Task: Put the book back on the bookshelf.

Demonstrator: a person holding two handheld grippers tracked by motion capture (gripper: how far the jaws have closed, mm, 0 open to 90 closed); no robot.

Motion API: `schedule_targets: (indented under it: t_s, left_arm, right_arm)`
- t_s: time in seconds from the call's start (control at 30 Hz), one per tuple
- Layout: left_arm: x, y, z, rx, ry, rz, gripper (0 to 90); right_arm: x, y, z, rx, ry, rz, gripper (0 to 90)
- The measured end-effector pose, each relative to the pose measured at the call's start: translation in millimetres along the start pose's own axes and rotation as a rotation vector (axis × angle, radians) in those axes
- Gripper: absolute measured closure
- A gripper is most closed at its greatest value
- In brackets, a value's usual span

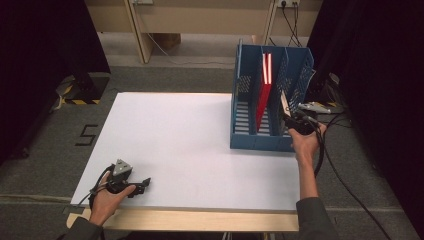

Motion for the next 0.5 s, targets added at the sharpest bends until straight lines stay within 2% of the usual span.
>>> schedule_targets:
  t_s: [0.23, 0.4, 0.5]
  left_arm:
    - [0.0, 0.0, 0.0, 0.0, 0.0, 0.001, 14.8]
    - [0.0, 0.0, 0.1, -0.002, 0.0, 0.001, 14.8]
    - [-0.1, 0.0, 0.1, -0.002, -0.001, 0.001, 14.8]
  right_arm:
    - [-14.2, 3.9, 6.8, 0.015, -0.003, 0.001, 70.2]
    - [-21.1, 8.4, 3.9, -0.004, -0.008, -0.003, 70.3]
    - [-23.4, 9.7, 3.3, 0.003, -0.014, 0.001, 70.0]
Point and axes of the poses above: each handheld gripper's, and its own axes: x roughly backward along the jaws, y roughly out of its top, z roughly to its left, the point moved 8 cm from there along -x, roughly forward along the jaws, and after that the axes turned 11 degrees about y, right-handed, at the moved point
